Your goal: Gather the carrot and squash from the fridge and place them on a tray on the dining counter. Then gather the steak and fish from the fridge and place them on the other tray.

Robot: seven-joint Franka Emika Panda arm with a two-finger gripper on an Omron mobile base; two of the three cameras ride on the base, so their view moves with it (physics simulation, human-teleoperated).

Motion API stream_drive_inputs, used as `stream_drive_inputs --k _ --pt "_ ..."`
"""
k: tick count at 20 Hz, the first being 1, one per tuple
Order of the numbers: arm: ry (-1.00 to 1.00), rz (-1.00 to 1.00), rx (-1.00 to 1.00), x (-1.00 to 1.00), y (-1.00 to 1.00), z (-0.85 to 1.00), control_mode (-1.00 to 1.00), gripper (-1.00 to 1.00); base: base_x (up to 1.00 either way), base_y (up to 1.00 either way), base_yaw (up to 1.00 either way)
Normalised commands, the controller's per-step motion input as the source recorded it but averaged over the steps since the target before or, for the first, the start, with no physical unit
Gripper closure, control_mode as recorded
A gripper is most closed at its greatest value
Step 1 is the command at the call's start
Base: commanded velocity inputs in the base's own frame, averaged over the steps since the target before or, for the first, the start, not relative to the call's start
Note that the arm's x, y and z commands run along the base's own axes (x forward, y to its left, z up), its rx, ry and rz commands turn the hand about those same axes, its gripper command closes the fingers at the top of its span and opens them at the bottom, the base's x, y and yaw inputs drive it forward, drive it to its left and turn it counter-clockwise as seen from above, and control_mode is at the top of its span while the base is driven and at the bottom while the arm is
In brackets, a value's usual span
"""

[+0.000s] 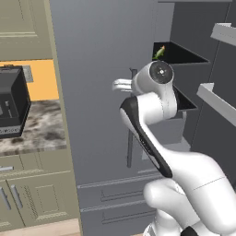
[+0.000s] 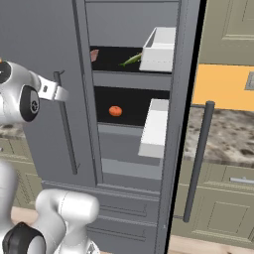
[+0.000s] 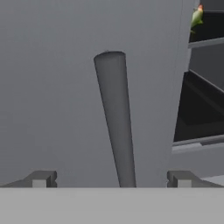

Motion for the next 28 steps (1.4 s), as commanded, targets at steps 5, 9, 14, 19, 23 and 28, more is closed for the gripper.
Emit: stream_drive_inputs --k 5,9,14,19,23,28 --pt "0.01 0.01 0.01 0.23 -0.18 0.0 -1.0 -1.0 0.0 0.0 0.0" --pt "0.03 0.01 0.0 0.34 -0.06 0.0 -1.0 -1.0 0.0 0.0 0.0" --pt "0.02 0.02 0.0 0.38 0.0 0.0 -1.0 -1.0 0.0 0.0 0.0" --pt "0.01 0.01 0.0 0.36 0.0 -0.07 -1.0 -1.0 0.0 0.0 0.0" --pt "0.03 0.0 0.0 0.21 0.04 -0.11 -1.0 1.0 0.0 0.0 0.0" --pt "0.04 -0.02 0.0 -0.04 0.07 -0.02 -1.0 1.0 0.0 0.0 0.0"
